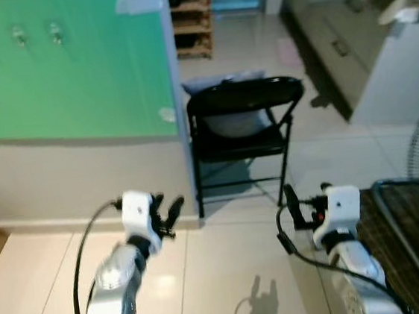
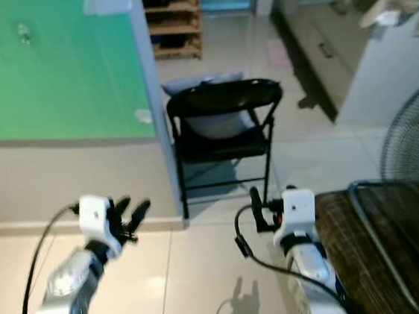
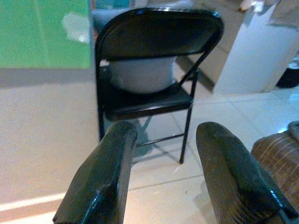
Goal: Hang keys on a hook
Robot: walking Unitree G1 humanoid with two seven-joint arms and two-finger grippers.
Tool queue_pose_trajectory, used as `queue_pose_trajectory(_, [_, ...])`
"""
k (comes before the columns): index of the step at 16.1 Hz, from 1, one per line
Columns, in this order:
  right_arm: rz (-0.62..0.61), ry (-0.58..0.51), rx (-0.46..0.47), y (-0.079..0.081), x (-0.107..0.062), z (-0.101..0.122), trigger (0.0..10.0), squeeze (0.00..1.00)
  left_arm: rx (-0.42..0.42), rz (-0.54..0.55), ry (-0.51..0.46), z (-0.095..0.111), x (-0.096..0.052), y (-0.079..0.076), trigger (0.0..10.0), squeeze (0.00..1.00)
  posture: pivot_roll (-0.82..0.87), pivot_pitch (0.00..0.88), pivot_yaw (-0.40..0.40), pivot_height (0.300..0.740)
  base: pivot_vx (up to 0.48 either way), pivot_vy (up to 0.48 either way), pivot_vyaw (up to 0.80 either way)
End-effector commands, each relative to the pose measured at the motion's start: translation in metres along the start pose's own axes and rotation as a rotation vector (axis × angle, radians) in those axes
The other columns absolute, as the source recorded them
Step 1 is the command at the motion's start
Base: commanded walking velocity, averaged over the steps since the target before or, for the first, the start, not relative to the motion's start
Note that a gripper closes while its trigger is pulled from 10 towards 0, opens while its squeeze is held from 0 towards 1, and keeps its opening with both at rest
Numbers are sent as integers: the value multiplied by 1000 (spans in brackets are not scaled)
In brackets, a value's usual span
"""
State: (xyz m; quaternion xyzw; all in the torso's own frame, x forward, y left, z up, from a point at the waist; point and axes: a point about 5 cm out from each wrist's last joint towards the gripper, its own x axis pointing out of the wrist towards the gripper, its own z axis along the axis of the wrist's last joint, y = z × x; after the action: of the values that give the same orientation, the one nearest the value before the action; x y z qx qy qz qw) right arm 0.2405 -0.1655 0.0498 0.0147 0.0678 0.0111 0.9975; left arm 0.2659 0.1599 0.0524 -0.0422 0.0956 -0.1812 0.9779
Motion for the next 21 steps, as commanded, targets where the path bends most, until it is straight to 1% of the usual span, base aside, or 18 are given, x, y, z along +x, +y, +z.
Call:
queue_pose_trajectory(1, [-4,6,2,-4,3,4,10000,0,-20,-8,28,-3,1,1,10000,0,-92,0,26,740,-296,382,0])
queue_pose_trajectory(2, [-7,3,1,-6,5,7,10000,0,-36,-10,34,-3,3,0,10000,0,-91,0,26,740,-292,382,0])
queue_pose_trajectory(5, [-43,8,9,-15,11,8,10000,0,-29,-11,41,-2,11,4,10000,0,-90,0,29,740,-272,398,0])
queue_pose_trajectory(8, [-42,27,6,-15,12,7,10000,0,-46,-5,47,2,17,7,10000,0,-91,0,28,740,0,424,0])
queue_pose_trajectory(10, [-45,34,10,-15,13,6,10000,0,-58,-4,50,3,19,6,10000,0,-95,0,28,740,0,428,0])
queue_pose_trajectory(15, [-68,71,7,-22,17,3,10000,0,-31,10,58,4,23,4,10000,0,-96,0,27,740,0,431,0])
queue_pose_trajectory(16, [-65,72,15,-22,18,3,10000,0,-43,12,58,4,23,4,10000,1000,-95,0,25,740,0,454,0])
queue_pose_trajectory(21, [-68,90,19,-21,20,-1,10000,0,-57,36,51,7,23,10,10000,1000,-80,0,17,740,0,459,0])
